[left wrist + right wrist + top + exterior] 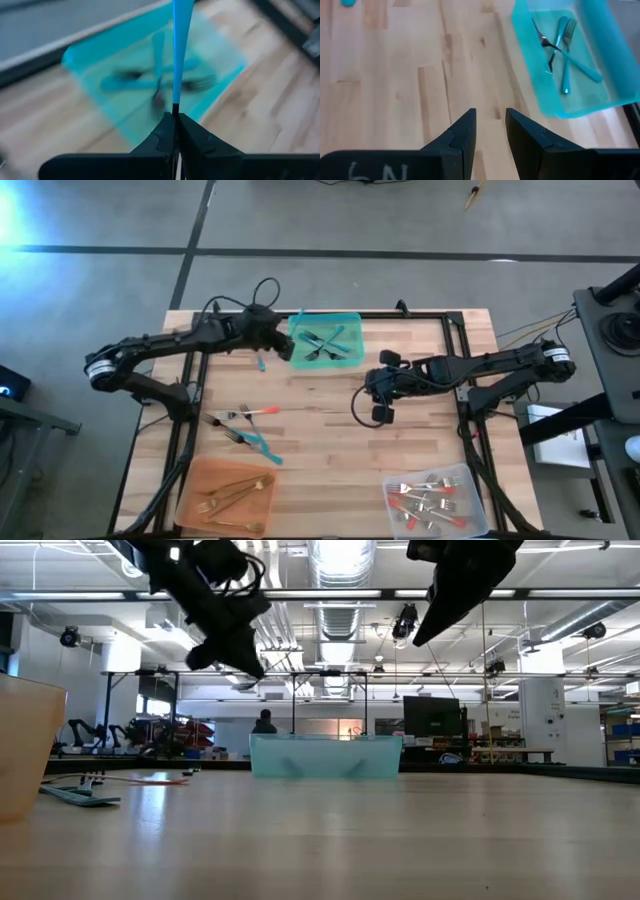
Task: Sort silverware by color (type)
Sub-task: Put the blue fork into the blue bin
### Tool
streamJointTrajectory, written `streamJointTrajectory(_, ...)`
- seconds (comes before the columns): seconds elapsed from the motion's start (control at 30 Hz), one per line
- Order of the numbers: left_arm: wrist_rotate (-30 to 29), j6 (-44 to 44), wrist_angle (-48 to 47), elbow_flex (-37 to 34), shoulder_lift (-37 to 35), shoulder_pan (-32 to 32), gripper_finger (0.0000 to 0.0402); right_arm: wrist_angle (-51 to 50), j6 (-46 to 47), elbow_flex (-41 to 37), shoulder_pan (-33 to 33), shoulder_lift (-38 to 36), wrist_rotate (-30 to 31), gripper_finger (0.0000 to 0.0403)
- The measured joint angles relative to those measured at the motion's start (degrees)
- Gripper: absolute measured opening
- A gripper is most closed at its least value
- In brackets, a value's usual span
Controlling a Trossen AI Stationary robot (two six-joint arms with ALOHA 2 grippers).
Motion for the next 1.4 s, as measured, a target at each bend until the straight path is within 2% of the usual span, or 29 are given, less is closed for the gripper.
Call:
streamJointTrajectory(0.13, 0.22, 3.24, 9.15, -0.11, 2.18, -0.63, 0.0000, -0.01, 0.20, 0.00, -0.04, 0.00, 1.02, 0.0096)
streamJointTrajectory(0.27, 3.34, 4.98, 15.69, -0.02, 5.68, -0.63, 0.0000, -0.02, 1.48, 0.00, -0.04, 0.00, 1.10, 0.0096)
streamJointTrajectory(0.6, 4.66, 8.15, 16.83, 4.68, 19.54, -0.57, 0.0000, -0.06, 1.53, -0.07, -0.04, 0.00, 1.09, 0.0096)
streamJointTrajectory(0.73, 5.11, 9.60, 14.54, 8.53, 24.27, -0.57, 0.0000, -0.06, 1.53, -0.07, -0.04, 0.00, 1.08, 0.0096)
streamJointTrajectory(1.0, 4.86, 14.85, -1.90, 17.72, 29.30, -0.57, 0.0000, -0.10, 1.53, -0.07, -0.04, 0.00, 1.10, 0.0096)
streamJointTrajectory(1.27, 0.64, 16.12, -4.55, 18.89, 29.78, -0.57, 0.0000, -0.09, 2.39, -0.07, -0.04, 0.00, 1.10, 0.0096)
streamJointTrajectory(1.4, -0.37, 15.93, -4.88, 18.73, 29.66, -0.57, 0.0017, -0.09, 2.37, -0.07, -0.04, 0.00, 1.10, 0.0096)
